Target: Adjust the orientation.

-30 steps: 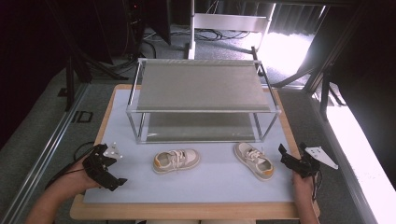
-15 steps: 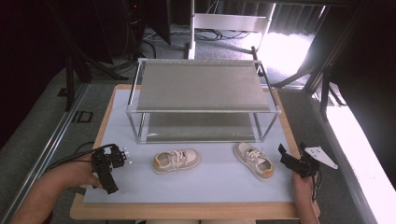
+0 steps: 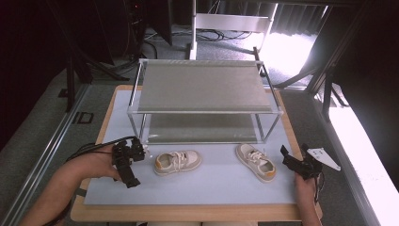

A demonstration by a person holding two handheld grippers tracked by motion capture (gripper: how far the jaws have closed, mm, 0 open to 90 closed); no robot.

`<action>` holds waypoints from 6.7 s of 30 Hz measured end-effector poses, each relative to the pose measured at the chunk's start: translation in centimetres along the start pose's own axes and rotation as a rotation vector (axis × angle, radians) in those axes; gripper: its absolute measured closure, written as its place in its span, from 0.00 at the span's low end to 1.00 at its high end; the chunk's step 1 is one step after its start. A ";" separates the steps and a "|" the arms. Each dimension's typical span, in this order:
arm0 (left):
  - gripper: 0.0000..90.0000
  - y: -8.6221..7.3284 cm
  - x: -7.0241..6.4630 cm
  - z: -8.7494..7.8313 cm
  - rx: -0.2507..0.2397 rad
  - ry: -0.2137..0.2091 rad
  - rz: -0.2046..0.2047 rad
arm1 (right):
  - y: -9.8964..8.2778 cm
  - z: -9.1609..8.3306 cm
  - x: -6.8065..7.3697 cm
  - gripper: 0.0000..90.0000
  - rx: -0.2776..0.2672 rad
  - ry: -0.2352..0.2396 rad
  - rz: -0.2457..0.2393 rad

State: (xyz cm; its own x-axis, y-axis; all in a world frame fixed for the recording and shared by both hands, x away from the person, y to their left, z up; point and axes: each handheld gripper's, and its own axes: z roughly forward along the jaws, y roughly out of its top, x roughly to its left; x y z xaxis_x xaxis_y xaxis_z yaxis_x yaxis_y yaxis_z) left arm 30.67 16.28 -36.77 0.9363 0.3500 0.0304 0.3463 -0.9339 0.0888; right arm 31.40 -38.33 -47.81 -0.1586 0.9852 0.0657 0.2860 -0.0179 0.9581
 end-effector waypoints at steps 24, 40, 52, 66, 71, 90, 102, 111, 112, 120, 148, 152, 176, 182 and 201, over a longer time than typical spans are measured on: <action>0.43 7.3 -0.4 1.6 -0.001 0.017 0.276 | 0.0 0.0 0.0 0.13 -0.001 0.013 0.000; 0.70 7.9 0.4 4.2 0.031 -0.010 0.309 | 0.0 0.0 0.0 0.13 0.002 0.019 -0.001; 0.92 9.3 -0.2 4.9 0.070 -0.068 0.278 | 0.0 0.0 -0.1 0.13 0.004 0.021 0.000; 0.83 12.9 -3.0 3.8 0.025 -0.150 0.275 | 0.0 0.0 -0.1 0.13 0.005 0.023 0.001; 0.67 13.9 -4.7 3.5 -0.014 -0.202 0.331 | 0.0 0.0 -0.1 0.13 0.005 0.026 0.002; 0.67 12.6 -4.8 5.6 0.046 -0.202 0.395 | 0.0 0.0 -0.1 0.13 0.004 0.028 0.006; 0.84 10.8 -4.2 3.7 -0.007 -0.170 0.339 | 0.0 0.0 -0.2 0.13 0.007 0.031 0.005; 0.83 9.4 -3.8 3.5 -0.023 -0.174 0.231 | 0.0 0.1 -0.1 0.13 0.009 0.024 0.002; 0.83 9.2 -3.7 3.6 -0.025 -0.178 0.227 | 0.0 0.1 -0.1 0.13 0.010 0.024 0.001; 0.83 8.9 -3.3 5.1 -0.045 -0.174 0.217 | 0.0 0.1 -0.1 0.13 0.010 0.023 0.000; 0.30 8.8 -3.0 5.1 -0.047 -0.181 0.216 | 1.7 -0.4 0.3 0.12 0.183 0.341 -0.077; 0.30 8.9 -3.1 5.2 -0.035 -0.175 0.226 | 3.4 -1.1 0.5 0.21 0.257 0.445 -0.144; 0.30 9.0 -3.0 5.1 -0.015 -0.190 0.225 | 6.9 -1.5 1.3 0.31 0.827 0.569 -0.599; 0.30 9.0 -3.1 5.0 0.000 -0.187 0.224 | 6.9 -1.2 2.3 0.31 0.945 0.581 -0.686; 0.30 9.3 -3.1 5.1 0.015 -0.191 0.233 | 9.0 -0.8 6.2 0.37 1.014 0.631 -0.870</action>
State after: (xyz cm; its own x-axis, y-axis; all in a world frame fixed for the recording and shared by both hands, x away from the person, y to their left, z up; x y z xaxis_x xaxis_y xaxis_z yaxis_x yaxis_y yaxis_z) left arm 31.25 6.17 -41.14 0.9844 0.1070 -0.1397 0.1199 -0.9890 0.0871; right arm 32.21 -32.53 -38.53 -0.9222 0.3832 -0.0520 0.3692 0.9123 0.1772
